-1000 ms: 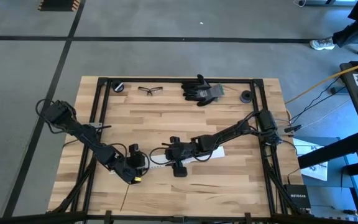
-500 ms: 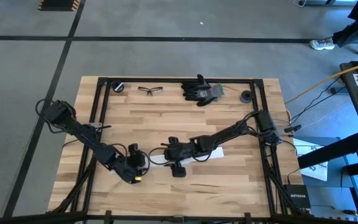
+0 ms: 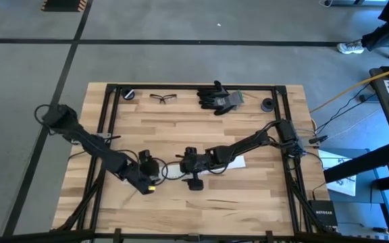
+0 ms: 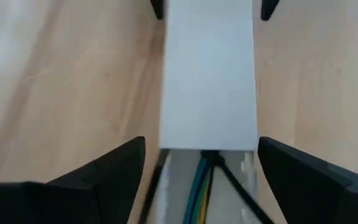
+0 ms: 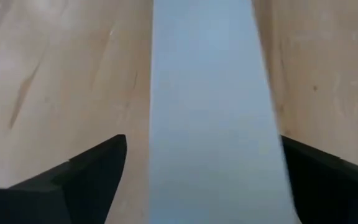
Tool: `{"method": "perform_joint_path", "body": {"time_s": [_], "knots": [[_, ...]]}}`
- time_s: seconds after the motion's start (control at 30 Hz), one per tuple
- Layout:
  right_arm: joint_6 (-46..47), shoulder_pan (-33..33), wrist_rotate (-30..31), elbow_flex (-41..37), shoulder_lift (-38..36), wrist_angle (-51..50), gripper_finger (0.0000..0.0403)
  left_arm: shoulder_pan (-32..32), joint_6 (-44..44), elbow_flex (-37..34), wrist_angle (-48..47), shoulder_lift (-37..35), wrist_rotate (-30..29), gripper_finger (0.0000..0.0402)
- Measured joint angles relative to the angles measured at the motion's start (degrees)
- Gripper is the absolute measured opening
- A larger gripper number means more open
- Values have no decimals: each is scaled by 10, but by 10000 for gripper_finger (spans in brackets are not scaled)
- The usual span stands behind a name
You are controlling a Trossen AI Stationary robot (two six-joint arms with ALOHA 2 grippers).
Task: Ziptie cables
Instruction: Close the white cable duct
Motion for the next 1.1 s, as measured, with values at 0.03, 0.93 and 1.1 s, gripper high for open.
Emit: {"method": "perform_joint_path", "body": {"time_s": [0.03, 0.93, 1.1], "knots": [[-1, 0, 1, 0, -1, -2, 372, -2, -5, 7, -26, -14, 0, 296], [-6, 0, 10, -2, -1, -6, 374, -69, -120, -145, 150, -41, -18, 284], [31, -4, 10, -2, -1, -11, 374, -71, -118, -155, 178, -35, -45, 231]]}}
